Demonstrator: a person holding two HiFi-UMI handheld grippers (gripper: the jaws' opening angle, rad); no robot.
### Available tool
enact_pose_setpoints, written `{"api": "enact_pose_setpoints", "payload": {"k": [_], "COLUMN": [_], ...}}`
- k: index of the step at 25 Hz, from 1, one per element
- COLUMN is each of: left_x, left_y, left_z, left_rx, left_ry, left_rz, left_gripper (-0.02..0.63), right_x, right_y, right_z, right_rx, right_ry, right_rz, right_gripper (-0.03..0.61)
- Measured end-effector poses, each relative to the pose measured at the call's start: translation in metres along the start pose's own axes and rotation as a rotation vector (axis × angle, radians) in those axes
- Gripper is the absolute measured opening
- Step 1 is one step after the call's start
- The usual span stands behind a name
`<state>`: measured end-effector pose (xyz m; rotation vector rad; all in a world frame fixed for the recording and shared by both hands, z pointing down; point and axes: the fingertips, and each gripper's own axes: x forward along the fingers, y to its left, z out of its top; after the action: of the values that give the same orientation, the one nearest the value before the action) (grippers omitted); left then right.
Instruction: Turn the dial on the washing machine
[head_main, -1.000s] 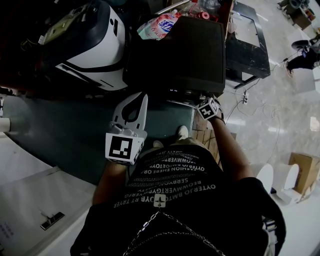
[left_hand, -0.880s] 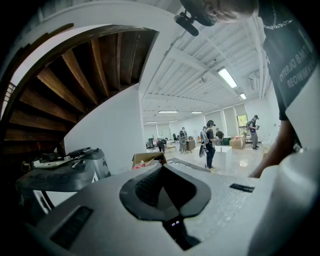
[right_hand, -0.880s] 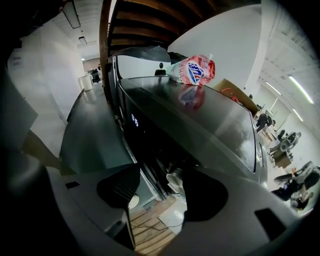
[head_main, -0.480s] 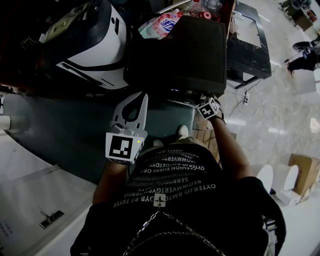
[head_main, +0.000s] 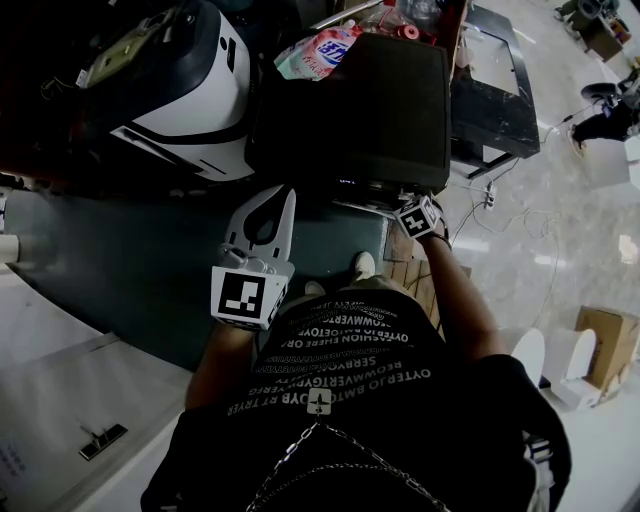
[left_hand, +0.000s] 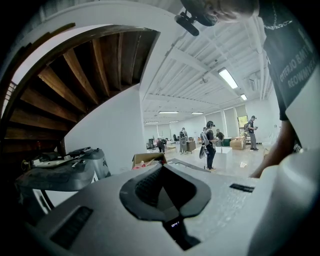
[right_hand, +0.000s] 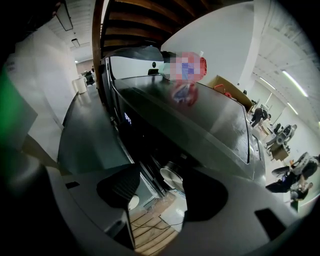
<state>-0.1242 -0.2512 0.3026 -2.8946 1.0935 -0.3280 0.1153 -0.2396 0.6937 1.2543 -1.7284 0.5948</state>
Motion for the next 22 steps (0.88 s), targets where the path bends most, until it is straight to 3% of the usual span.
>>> {"api": "enact_pose_setpoints", "payload": {"k": [8, 22], "left_x": [-0.003, -0.006], "left_y": [-0.001, -0.008], "left_z": [0.001, -0.002], "left_rx": [0.014, 0.010], "left_ry": [0.007, 0.014], "left_rz": [0.002, 0.005], "left_gripper": [0.003, 0.003], "right_x": [0.000, -0.004], "right_y": [0.020, 0.004], "right_z": [0.014, -0.002], "right_rx": [-0.081, -0.006], "right_ry": [-0.018, -0.018], "right_rz": [0.024, 0.010], "right_gripper": [0.265, 0.262]}}
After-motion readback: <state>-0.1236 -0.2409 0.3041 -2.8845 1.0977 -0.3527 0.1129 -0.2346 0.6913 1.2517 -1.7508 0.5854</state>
